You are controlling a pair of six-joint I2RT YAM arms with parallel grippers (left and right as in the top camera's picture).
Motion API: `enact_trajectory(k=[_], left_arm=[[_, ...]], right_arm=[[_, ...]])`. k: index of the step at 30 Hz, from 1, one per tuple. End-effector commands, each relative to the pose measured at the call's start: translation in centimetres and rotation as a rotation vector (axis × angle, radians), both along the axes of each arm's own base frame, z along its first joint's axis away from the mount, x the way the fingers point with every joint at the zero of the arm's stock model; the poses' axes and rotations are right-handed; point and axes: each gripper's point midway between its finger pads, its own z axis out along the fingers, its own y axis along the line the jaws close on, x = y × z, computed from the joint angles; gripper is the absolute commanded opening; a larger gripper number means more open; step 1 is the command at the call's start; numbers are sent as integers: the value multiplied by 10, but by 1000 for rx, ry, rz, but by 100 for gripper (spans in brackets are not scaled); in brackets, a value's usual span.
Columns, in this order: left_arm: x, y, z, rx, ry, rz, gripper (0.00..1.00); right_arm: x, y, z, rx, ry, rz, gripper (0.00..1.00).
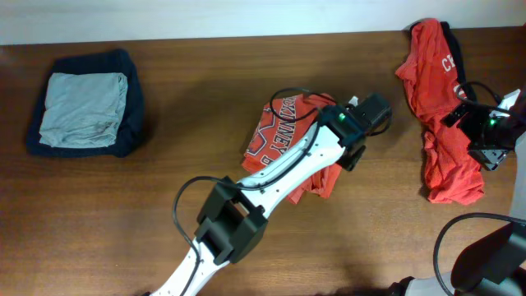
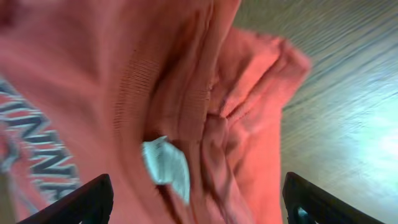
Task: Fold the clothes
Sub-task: 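Reach the left gripper to the orange bundle and grasp it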
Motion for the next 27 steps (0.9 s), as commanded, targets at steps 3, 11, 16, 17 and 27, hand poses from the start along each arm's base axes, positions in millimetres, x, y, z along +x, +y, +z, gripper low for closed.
enact_trajectory(k=[3,11,16,17,27], left_arm=[[-6,-2,-44,61,39,21,87],[-13,-21,-49,45,9,-10,87],[-15,-22,-66,66,23,-15,87],[-17,-21,-73,77,31,-16,87],[-25,-8,-115,168,88,-26,87]], right_arm=[[1,1,14,-19,-37,18,98],[-2,3,12,-11,-24,18,99],[-1,3,12,-11,-24,19,99],[-1,3,12,-11,-24,19,99],[-1,3,12,-11,-24,19,98]])
